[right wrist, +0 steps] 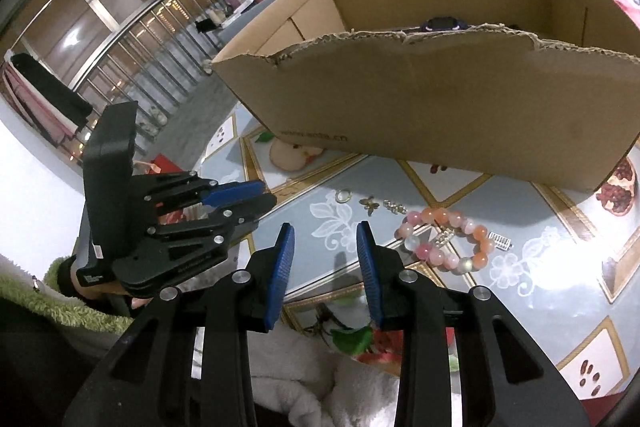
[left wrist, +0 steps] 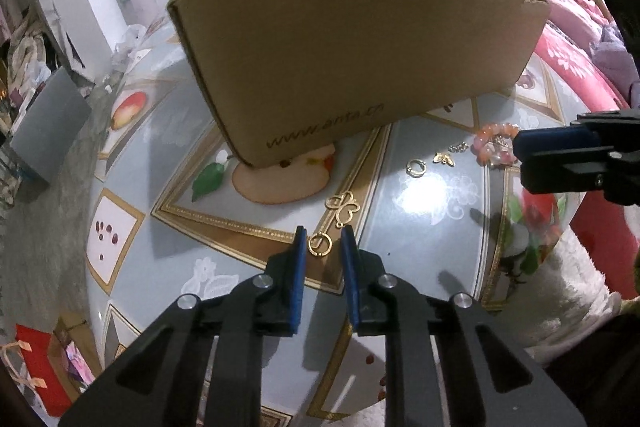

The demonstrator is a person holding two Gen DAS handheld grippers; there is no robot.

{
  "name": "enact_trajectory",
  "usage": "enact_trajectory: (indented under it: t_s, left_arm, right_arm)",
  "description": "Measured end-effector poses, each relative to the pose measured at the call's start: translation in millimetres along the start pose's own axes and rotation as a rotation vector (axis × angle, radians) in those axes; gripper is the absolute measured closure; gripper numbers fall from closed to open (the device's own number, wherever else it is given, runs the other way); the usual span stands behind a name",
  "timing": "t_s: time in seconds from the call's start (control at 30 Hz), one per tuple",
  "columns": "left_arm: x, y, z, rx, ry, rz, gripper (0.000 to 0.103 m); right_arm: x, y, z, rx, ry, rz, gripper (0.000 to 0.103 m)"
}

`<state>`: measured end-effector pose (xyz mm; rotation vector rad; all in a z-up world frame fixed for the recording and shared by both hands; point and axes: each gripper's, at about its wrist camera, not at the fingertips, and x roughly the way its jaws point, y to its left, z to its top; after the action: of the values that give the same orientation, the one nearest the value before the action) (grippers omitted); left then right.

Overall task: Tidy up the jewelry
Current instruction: 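Grasp the small gold charm with the left gripper, then lift the gold charm toward the cardboard box with the left gripper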

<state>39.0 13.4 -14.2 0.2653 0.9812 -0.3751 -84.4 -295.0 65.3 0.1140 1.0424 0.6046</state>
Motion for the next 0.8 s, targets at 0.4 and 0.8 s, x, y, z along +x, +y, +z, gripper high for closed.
enact_trajectory:
  t_s: [0.4, 0.8]
  left_arm:
    - [-2.6, 3.6, -0.5, -0.023, -0.019, -0.022, 0.093]
    - [-19.5, 35.5, -3.1, -0.138, -0.062, 0.003, 0.093]
  right_arm:
    - [-1.9, 2.9, 1.6, -0.018, -0.013, -0.014, 0.072]
    - [47.4, 39.1, 20.7, -0.203, -0.053, -0.016, 0.071]
